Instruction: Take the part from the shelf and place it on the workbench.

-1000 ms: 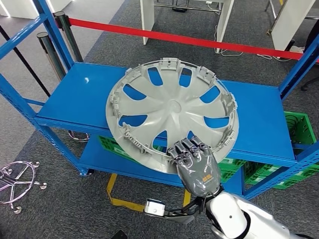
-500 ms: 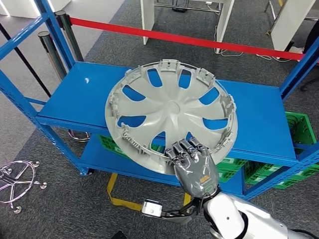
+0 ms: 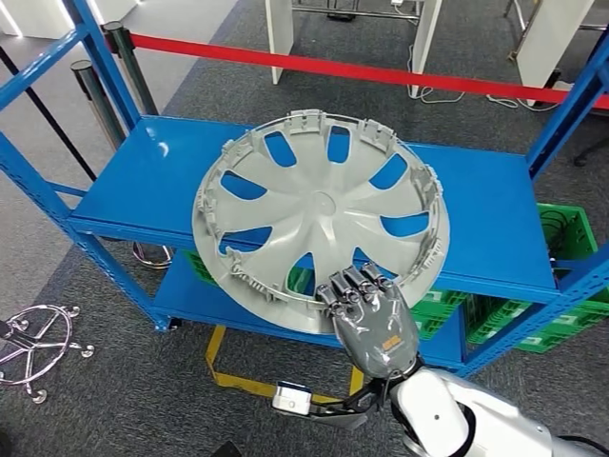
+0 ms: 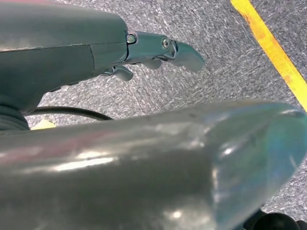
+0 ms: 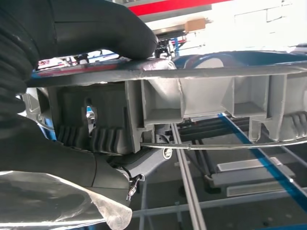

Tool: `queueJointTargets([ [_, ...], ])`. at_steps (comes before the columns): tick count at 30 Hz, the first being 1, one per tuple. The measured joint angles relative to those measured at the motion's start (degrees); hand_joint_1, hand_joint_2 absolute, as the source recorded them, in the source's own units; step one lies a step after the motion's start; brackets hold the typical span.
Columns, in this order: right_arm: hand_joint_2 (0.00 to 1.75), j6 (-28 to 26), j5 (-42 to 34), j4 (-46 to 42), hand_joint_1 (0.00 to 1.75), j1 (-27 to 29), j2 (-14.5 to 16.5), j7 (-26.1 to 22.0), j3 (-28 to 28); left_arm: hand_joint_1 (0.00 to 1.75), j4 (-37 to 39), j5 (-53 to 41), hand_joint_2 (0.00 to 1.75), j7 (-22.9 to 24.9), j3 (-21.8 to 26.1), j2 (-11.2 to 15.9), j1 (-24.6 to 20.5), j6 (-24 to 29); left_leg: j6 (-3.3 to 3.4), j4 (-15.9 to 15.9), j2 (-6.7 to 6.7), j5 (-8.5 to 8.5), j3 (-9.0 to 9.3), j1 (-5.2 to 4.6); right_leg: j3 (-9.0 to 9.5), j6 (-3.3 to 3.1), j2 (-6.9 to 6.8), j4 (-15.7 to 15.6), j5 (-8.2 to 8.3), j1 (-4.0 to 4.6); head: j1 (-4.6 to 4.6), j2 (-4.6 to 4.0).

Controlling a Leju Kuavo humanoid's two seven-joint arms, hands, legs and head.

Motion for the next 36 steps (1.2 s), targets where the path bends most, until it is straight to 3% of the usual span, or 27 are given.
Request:
queueJointTargets([
  [2,1.75,0.0,0.0,0.0,1.75,0.0,0.0,-0.1,0.0,0.0,0.0,0.0,0.0,0.3,0.0,-0.2,0.0,0.2,-0.75,1.0,-0.05,-1.15,-0.82,0.09,-0.62,-0.83,-0.11,-0.4,0.45,-0.22,-0.14,0.0],
  [3,1.75,0.0,0.0,0.0,1.75,0.0,0.0,-0.1,0.0,0.0,0.0,0.0,0.0,0.4,0.0,-0.3,0.0,0.2,-1.15,2.8,-0.09,-2.9,-1.53,0.2,-1.04,-1.27,-0.22,-0.5,0.86,-0.35,-0.26,0.0],
  [5,1.75,0.0,0.0,0.0,1.75,0.0,0.0,-0.2,0.0,0.0,0.0,0.0,0.0,0.4,0.0,-0.3,0.0,0.2,-1.88,9.4,-0.1,-7.65,-3.48,0.57,-2.0,-1.76,-0.4,-0.6,1.64,-0.3,-0.49,0.0],
  [6,1.75,0.0,0.0,0.0,1.75,0.0,0.0,-0.2,0.0,0.0,0.0,0.0,0.0,0.4,0.0,-0.3,-0.1,0.0,-2.12,12.7,-0.1,-9.37,-4.28,0.73,-2.52,-1.8,-0.46,-0.5,2.03,-0.24,-0.52,0.0],
  [7,1.75,0.0,0.0,0.0,1.75,0.0,0.0,-0.3,0.0,0.0,0.0,0.0,0.0,0.4,0.0,-0.3,-0.1,-0.1,-2.27,14.7,-0.1,-10.0,-4.48,0.83,-3.05,-1.79,-0.49,-0.5,2.43,-0.2,-0.51,0.0],
  [8,1.75,0.0,0.0,0.1,1.75,0.0,0.0,-0.4,0.0,0.0,0.0,0.0,0.0,0.3,0.0,-0.2,-0.1,-0.3,-2.36,14.8,-0.1,-9.45,-3.83,0.91,-3.6,-1.73,-0.5,-0.4,2.83,-0.19,-0.52,0.0],
  [9,1.75,0.0,0.0,0.1,1.75,0.1,0.0,-0.4,0.0,0.0,0.0,0.0,0.0,0.2,0.0,-0.1,-0.1,-0.4,-2.37,12.6,-0.1,-7.87,-2.12,0.98,-4.13,-1.6,-0.48,-0.4,3.24,-0.2,-0.53,0.0],
  [11,1.75,0.0,0.0,0.1,1.75,0.1,0.0,-0.6,0.0,0.0,0.0,0.0,0.0,0.1,0.0,0.1,-0.2,-0.5,-2.17,4.5,-0.13,-5.0,2.99,1.01,-4.94,-1.11,-0.41,-0.3,4.04,-0.19,-0.55,0.0],
  [13,1.75,0.0,0.0,0.1,1.75,0.0,0.0,-0.6,-0.1,0.0,0.0,0.0,0.0,-0.1,0.0,0.2,-0.3,-0.8,-1.71,-1.1,-0.22,-4.38,6.06,0.8,-5.32,-0.38,-0.39,-0.4,4.93,-0.15,-0.51,0.0],
  [15,1.75,0.0,0.0,0.1,1.75,-0.1,0.0,-0.4,-0.1,0.0,0.0,-0.1,0.0,-0.4,0.0,0.3,-0.4,-1.4,-1.03,-1.9,-0.29,-4.12,5.9,0.54,-5.43,0.43,-0.43,-0.8,5.99,-0.2,-0.51,0.01],
  [17,1.75,0.1,0.0,0.1,1.75,-0.2,-0.1,0.1,0.0,0.0,0.0,-0.2,0.0,-0.5,0.0,0.6,-0.4,-1.7,-0.03,-2.1,-0.1,-3.01,5.08,0.61,-6.01,1.0,-0.39,-0.4,5.32,-0.31,-0.5,0.01],
  [19,1.75,0.3,0.0,0.1,1.75,-0.4,-0.2,0.9,0.2,0.0,0.0,-0.3,0.0,-0.5,0.0,0.7,-0.5,-1.8,0.95,-2.3,0.09,-1.65,3.83,0.65,-7.71,1.23,-0.31,3.8,0.89,-0.36,-0.39,0.0],
  [21,1.75,0.6,0.0,0.0,1.75,-0.8,-0.3,2.1,0.6,0.0,0.0,-0.5,0.0,-0.5,0.0,0.8,-0.6,-1.9,1.41,-2.3,0.13,-0.34,2.11,0.36,-9.72,1.38,-0.28,11.4,-4.07,-0.3,-0.35,0.0],
  [22,1.75,0.8,0.0,0.0,1.75,-1.1,-0.5,2.8,0.9,0.0,0.0,-0.6,0.0,-0.4,-0.1,0.8,-0.6,-1.8,1.49,-2.3,0.14,0.32,1.23,0.2,-10.08,1.38,-0.28,14.4,-4.99,-0.25,-0.35,0.0],
  [23,1.75,0.9,0.0,0.0,1.75,-1.3,-0.7,3.6,1.3,0.0,0.0,-0.7,0.0,-0.3,-0.1,0.8,-0.6,-1.8,1.52,-2.2,0.15,0.96,0.38,0.06,-9.62,1.31,-0.27,15.7,-4.63,-0.16,-0.36,0.0],
  [24,1.75,1.1,0.0,0.0,1.75,-1.5,-0.9,4.5,1.8,0.0,0.0,-0.7,0.0,-0.1,-0.1,0.8,-0.6,-1.8,1.5,-2.2,0.14,1.55,-0.41,-0.06,-8.09,1.1,-0.27,14.8,-3.28,-0.05,-0.34,0.0],
  [26,1.75,1.7,0.0,-0.2,1.75,-2.3,-1.4,5.6,2.7,0.0,0.0,-0.8,0.0,0.4,-0.2,0.8,-0.7,-1.7,1.32,-2.1,0.12,2.59,-1.66,-0.25,-2.4,0.4,-0.26,7.7,-0.94,0.32,-0.36,0.0],
  [28,1.75,2.1,-0.1,-0.5,1.75,-3.3,-1.8,6.0,3.7,0.0,0.0,-0.9,0.0,0.7,-0.3,0.8,-0.8,-1.7,0.91,-1.9,0.14,3.6,-2.49,-0.39,3.06,-0.17,-0.25,-0.4,-1.21,0.7,-0.41,0.0],
  [29,1.75,2.2,-0.1,-0.7,1.75,-3.8,-2.0,6.1,4.2,0.0,0.0,-0.9,0.0,0.8,-0.3,0.8,-0.8,-1.6,0.63,-1.9,0.16,4.14,-2.8,-0.35,4.32,-0.36,-0.23,-2.6,-1.67,0.91,-0.4,0.0],
  [31,1.75,2.6,0.0,-1.1,1.75,-4.4,-2.5,6.1,4.9,0.0,0.0,-0.9,0.0,1.0,-0.3,0.8,-0.9,-1.6,0.06,-2.0,0.16,5.05,-3.29,-0.15,4.23,-0.89,-0.34,-3.6,-1.1,0.98,-0.33,0.0],
  [32,1.75,2.9,0.0,-1.3,1.75,-4.7,-2.7,6.2,5.1,0.0,0.0,-1.0,0.0,1.2,-0.3,0.8,-0.9,-1.6,-0.27,-1.7,0.1,4.52,-3.63,-0.09,3.86,-1.32,-0.46,-3.9,-0.51,0.89,-0.31,0.0],
  [33,1.75,3.2,0.0,-1.5,1.75,-4.9,-3.0,6.2,5.3,0.0,0.0,-1.2,0.0,1.5,-0.4,0.8,-0.9,-1.6,-0.61,-0.6,0.03,2.99,-4.19,-0.01,3.36,-1.79,-0.61,-4.1,0.19,0.73,-0.35,0.0],
  [34,1.75,3.7,0.0,-1.9,1.75,-5.1,-3.3,6.2,5.4,0.0,0.0,-1.3,0.0,1.9,-0.4,0.8,-0.9,-1.4,-0.98,1.8,-0.03,0.41,-5.01,0.13,2.71,-2.12,-0.76,-4.3,0.89,0.57,-0.39,0.0],
  [36,1.75,4.5,-0.1,-2.8,1.75,-5.3,-4.3,6.2,5.2,0.0,0.0,-1.7,0.0,2.7,-0.6,0.6,-1.0,-0.8,-1.66,9.3,-0.06,-5.26,-6.73,0.6,1.2,-2.32,-0.91,-4.3,2.15,0.57,-0.53,0.0],
])
